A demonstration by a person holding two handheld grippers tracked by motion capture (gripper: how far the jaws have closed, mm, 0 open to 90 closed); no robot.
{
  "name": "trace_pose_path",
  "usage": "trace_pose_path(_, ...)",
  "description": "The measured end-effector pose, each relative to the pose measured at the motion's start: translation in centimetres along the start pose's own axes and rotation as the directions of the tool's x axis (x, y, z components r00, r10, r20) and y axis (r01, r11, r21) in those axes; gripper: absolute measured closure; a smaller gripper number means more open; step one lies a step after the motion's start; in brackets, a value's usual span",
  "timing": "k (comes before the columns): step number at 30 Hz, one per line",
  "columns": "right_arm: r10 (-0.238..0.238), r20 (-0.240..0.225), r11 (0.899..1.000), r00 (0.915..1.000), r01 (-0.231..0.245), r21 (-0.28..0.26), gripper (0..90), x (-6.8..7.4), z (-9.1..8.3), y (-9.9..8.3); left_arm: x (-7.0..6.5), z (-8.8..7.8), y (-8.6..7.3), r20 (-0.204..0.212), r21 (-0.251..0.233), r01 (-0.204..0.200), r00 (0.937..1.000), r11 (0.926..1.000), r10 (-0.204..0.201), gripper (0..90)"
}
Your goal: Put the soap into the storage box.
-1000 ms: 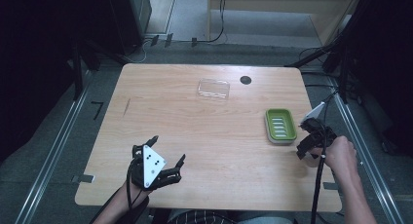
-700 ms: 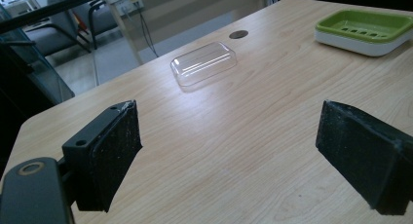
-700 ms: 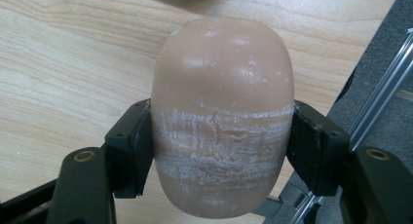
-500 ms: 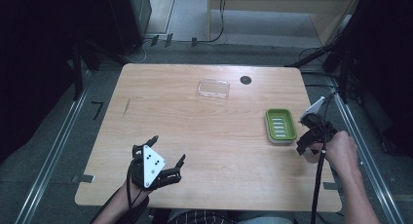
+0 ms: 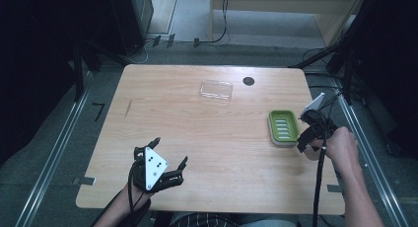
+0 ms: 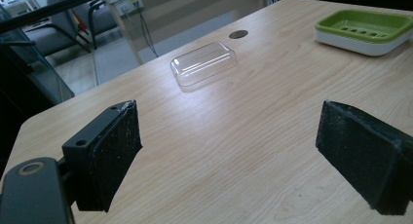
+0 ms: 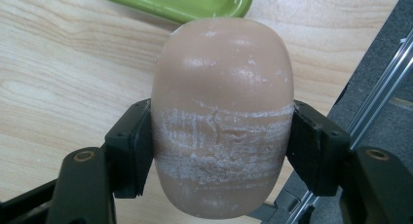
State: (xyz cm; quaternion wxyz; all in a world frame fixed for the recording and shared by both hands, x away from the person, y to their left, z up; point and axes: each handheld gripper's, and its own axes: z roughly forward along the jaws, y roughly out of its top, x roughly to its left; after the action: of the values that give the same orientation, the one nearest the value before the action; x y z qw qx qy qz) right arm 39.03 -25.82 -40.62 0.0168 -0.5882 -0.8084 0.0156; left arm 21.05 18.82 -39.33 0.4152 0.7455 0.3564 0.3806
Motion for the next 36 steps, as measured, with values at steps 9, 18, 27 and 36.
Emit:
trace_pose_path(9,-0.006,-0.003,1.0,1.0,0.006,-0.007,33.2,0.1,-0.3,1.1,0.0,0.0,0.0,0.001,-0.002,0.002,1.0,1.0,-0.002,9.8)
trace_pose_path(18,-0.01,-0.003,1.0,0.9999,0.01,-0.012,33.2,0.4,-0.5,2.0,0.0,0.0,0.0,0.0,-0.001,0.001,1.0,1.0,-0.001,9.8)
trace_pose_path(27,-0.012,-0.004,1.0,0.9999,0.012,-0.017,33.3,0.9,-0.9,3.3,0.0,0.0,0.0,0.0,0.0,0.001,1.0,1.0,-0.001,9.8)
trace_pose_path(36,-0.01,-0.009,1.0,0.9999,0.009,-0.028,33.2,1.1,-0.9,4.3,0.0,0.0,0.0,0.0,0.0,0.001,1.0,1.0,-0.001,9.8)
